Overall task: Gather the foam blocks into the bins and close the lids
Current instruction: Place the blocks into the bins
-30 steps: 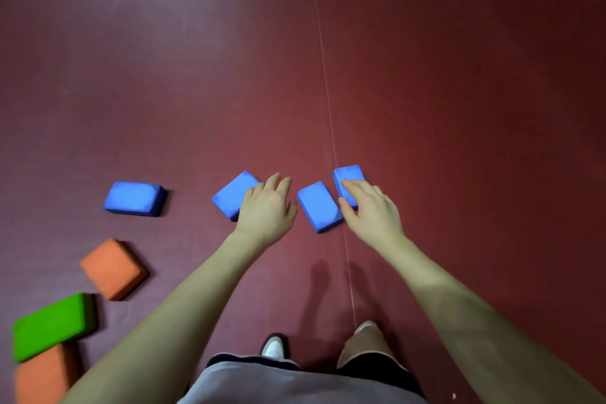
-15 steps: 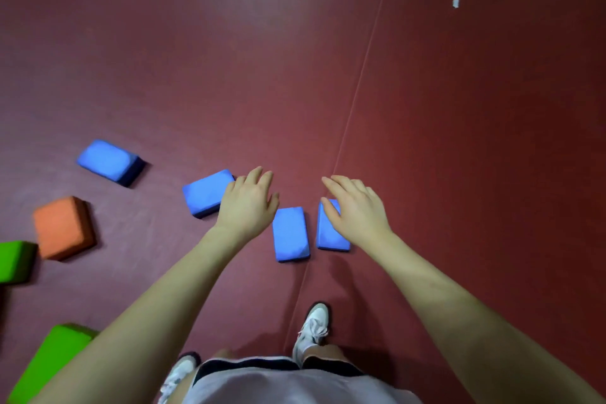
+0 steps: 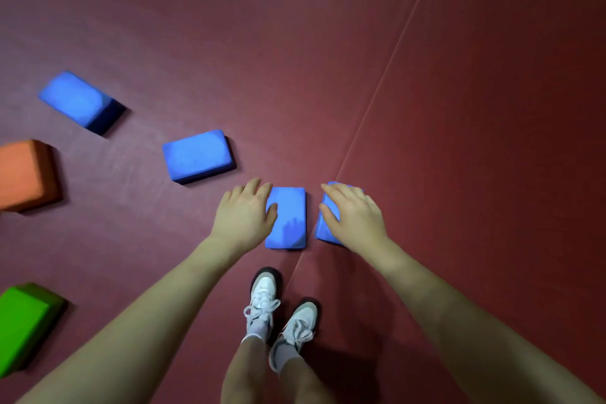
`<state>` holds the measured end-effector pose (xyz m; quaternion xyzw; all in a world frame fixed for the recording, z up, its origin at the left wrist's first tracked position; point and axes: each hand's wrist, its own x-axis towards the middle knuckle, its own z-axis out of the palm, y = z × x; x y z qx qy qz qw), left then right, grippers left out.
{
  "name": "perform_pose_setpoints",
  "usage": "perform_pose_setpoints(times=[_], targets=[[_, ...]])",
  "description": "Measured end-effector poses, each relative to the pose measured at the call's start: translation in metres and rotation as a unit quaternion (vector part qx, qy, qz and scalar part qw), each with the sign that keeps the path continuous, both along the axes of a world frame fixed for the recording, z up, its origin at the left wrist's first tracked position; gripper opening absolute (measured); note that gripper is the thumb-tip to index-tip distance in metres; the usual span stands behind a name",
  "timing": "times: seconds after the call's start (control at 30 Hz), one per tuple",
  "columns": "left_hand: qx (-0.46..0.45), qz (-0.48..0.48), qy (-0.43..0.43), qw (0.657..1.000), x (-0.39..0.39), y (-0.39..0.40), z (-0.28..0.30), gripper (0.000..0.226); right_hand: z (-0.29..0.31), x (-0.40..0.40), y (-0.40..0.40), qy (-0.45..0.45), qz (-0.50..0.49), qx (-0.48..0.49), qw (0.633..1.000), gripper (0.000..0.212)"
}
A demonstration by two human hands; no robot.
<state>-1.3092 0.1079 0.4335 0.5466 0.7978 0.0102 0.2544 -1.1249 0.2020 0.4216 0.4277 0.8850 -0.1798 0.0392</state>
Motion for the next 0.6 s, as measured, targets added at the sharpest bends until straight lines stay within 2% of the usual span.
perform_pose_setpoints(times=[0.2,0.33,0.4,0.5,0.6], targets=[[-0.062,-0.026,-0.006,0.998,-0.006,0.011,-0.16,0.047,-0.16,-0.01,0.006,-0.024,-0.018,-0.075,0.997,0.05],[-0.117,-0.071,-0.03,0.99,-0.005,0.004,-0.267,0.041,-0.271,-0.004,0.0,-0.062,0.011,-0.082,0.995,0.05],[-0.113,-0.06,-0.029,0.991,0.0,0.001,-0.314,0.047,-0.321,-0.001,-0.001,-0.072,0.014,-0.088,0.993,0.049],[-0.109,-0.073,0.01,0.991,0.005,0.0,-0.379,0.057,-0.387,0.001,0.001,-0.093,0.017,-0.089,0.992,0.052],[-0.105,-0.105,0.01,0.989,0.015,0.004,-0.43,0.061,-0.44,0.007,-0.003,-0.107,0.009,-0.085,0.991,0.056]])
